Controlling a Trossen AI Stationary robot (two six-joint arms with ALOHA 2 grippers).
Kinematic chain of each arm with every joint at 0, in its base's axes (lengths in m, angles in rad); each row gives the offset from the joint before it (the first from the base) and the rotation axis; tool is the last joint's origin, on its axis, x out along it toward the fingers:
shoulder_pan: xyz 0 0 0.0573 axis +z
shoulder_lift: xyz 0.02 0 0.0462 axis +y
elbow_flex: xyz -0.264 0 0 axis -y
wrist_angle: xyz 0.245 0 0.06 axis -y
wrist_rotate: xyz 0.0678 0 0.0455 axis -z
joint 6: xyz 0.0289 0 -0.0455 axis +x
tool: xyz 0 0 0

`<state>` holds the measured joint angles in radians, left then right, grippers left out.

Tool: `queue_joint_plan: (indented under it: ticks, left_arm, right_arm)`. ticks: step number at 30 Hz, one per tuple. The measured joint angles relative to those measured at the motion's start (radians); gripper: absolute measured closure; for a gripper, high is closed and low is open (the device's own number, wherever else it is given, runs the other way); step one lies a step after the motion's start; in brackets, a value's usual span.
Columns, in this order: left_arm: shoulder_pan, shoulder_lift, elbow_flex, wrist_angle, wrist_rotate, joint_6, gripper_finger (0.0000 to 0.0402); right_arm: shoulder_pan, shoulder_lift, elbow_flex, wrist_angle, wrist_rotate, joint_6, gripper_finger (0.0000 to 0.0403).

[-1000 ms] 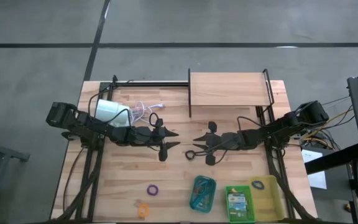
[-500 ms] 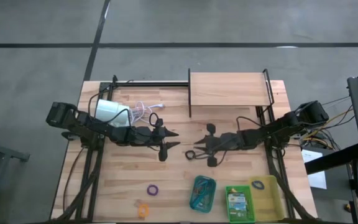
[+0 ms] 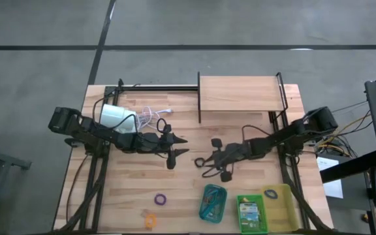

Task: Pick & Place Office Desk Supplies
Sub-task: Put the black spring rubberband into the yellow bin

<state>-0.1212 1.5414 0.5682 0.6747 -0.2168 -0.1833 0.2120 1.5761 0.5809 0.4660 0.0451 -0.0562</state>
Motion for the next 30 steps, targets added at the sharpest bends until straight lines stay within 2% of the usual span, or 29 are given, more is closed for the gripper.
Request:
queue_joint_plan:
  ticks: [9,17,30]
  left_arm:
    - [0.000,0.000,0.000,-0.028,0.000,0.000,0.0211]
    - [0.000,0.000,0.000,-0.114,0.000,-0.001,0.0211]
    - [0.000,0.000,0.000,-0.237,0.000,-0.003,0.0211]
  right_arm:
    - [0.003,0.191,0.185,-0.202,-0.044,-0.090,0.0330]
    - [0.004,0.219,0.325,-0.469,-0.106,-0.190,0.0330]
    - [-0.047,0.219,0.339,-0.511,-0.068,-0.214,0.0330]
